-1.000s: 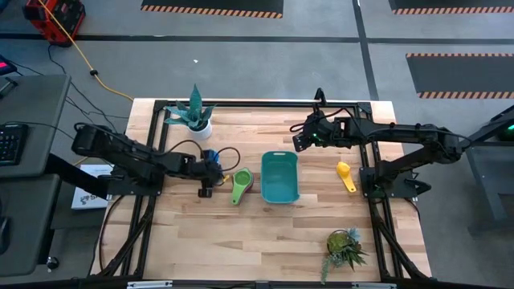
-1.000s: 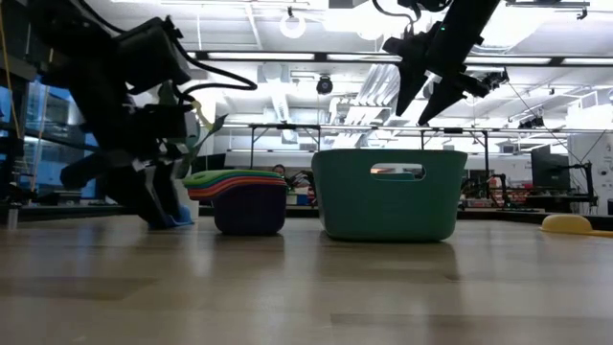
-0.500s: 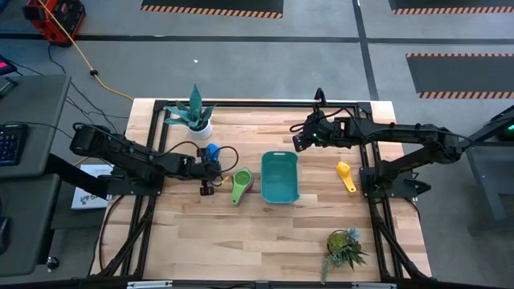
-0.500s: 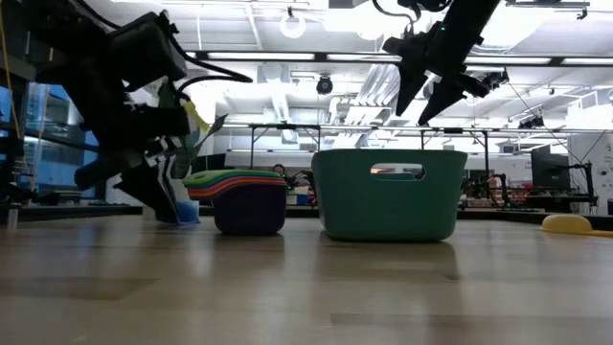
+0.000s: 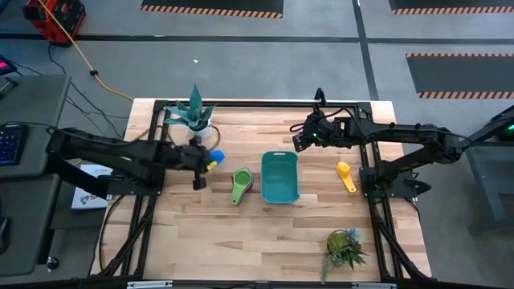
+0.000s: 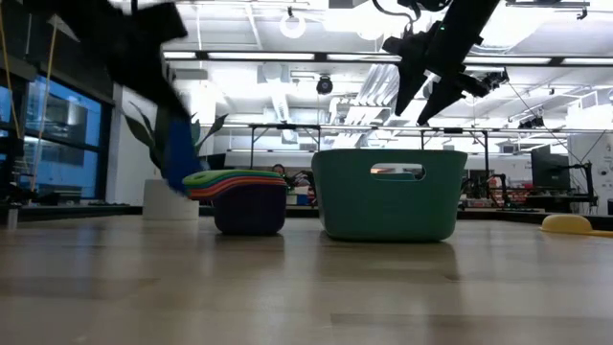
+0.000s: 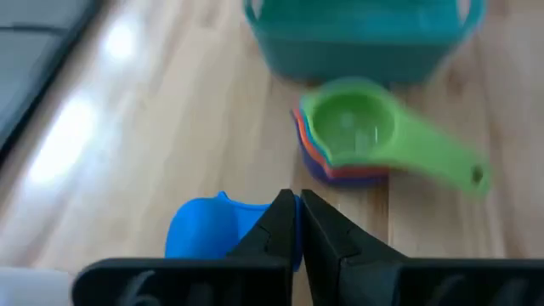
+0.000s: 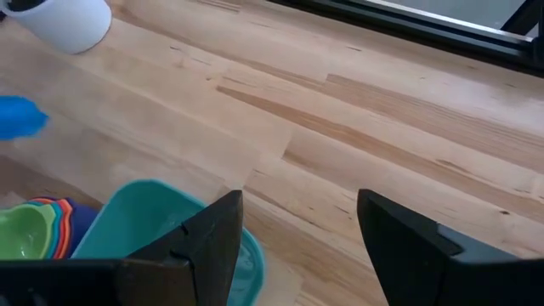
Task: Nest measuring cups in basket
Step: Stack the blue measuring cup on top of the green measuring cup
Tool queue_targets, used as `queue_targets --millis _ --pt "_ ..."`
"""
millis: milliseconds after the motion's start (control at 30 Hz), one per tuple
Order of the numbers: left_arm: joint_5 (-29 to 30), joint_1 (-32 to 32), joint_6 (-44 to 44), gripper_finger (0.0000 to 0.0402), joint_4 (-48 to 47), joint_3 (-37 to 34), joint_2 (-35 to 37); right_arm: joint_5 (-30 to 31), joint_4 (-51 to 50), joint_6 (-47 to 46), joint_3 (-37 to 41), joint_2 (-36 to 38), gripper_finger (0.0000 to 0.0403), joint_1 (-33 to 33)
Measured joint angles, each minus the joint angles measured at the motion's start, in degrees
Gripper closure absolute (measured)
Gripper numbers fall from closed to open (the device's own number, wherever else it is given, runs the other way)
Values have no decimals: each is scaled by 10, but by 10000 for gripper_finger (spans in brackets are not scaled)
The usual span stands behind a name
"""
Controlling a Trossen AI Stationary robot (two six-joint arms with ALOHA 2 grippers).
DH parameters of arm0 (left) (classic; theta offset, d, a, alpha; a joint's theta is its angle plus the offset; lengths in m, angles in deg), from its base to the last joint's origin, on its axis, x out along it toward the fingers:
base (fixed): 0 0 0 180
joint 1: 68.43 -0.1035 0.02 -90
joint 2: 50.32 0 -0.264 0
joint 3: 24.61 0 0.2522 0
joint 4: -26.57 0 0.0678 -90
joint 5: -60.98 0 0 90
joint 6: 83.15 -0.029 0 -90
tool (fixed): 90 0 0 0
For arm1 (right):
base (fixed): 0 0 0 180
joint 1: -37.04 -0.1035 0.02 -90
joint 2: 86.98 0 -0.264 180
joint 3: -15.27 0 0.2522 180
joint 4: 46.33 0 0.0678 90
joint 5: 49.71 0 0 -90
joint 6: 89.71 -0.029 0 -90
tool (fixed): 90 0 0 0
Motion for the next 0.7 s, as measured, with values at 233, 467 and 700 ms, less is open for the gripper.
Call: queue_targets --millis 233,467,700 --pt "-19 -14 65 401 -12 45 68 0 1 0 0 0 179 0" --pt "-56 19 287 401 211 26 104 0 7 21 0 0 179 0" --pt "222 188 498 401 388 -69 80 -7 5 58 0 0 179 0"
